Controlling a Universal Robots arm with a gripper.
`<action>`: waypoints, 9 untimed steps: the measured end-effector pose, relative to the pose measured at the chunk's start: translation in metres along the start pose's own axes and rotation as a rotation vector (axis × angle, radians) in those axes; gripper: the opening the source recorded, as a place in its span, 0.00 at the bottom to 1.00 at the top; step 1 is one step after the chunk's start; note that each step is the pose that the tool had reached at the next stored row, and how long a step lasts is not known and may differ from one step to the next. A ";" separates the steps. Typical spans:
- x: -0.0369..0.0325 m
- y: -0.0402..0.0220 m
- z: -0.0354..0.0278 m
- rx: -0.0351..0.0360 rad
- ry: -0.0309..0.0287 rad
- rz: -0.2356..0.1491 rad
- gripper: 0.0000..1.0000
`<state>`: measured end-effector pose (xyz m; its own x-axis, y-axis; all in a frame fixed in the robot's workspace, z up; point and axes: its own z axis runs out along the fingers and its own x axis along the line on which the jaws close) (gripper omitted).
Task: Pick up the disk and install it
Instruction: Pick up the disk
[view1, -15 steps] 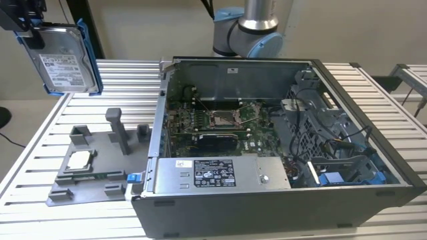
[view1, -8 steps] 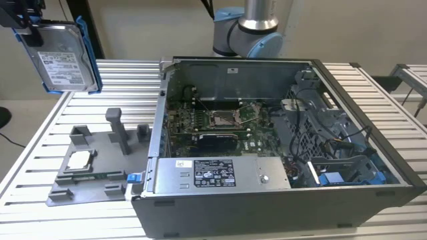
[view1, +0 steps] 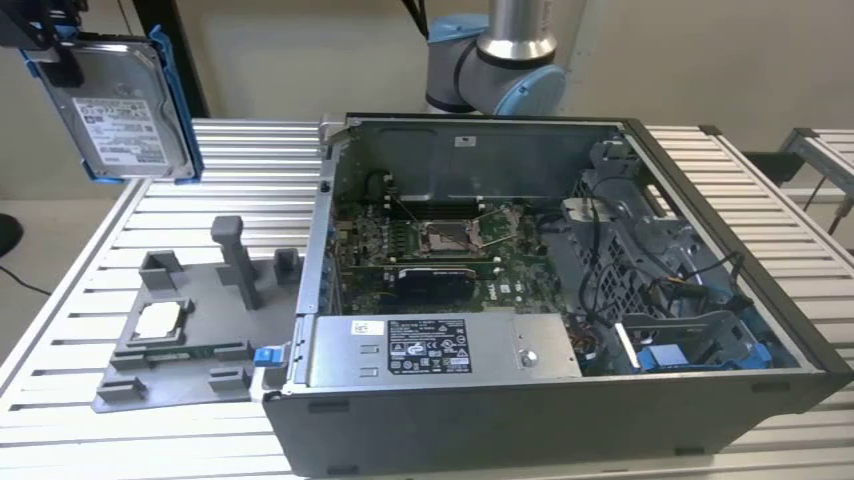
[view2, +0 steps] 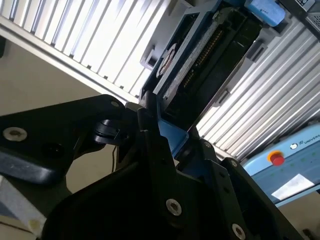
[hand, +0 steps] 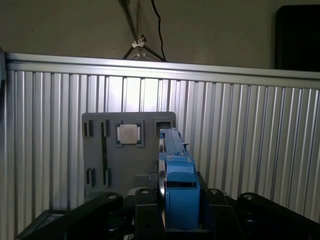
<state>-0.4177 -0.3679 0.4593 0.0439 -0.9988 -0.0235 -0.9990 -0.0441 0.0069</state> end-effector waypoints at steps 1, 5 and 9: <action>0.0000 0.0000 -0.0007 0.0000 0.0000 0.000 0.00; -0.0001 0.0000 -0.0035 0.0000 0.0000 0.000 0.00; -0.0001 0.0001 -0.0062 0.0001 0.0000 0.000 0.00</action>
<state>-0.4177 -0.3680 0.4655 0.0439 -0.9988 -0.0234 -0.9990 -0.0441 0.0069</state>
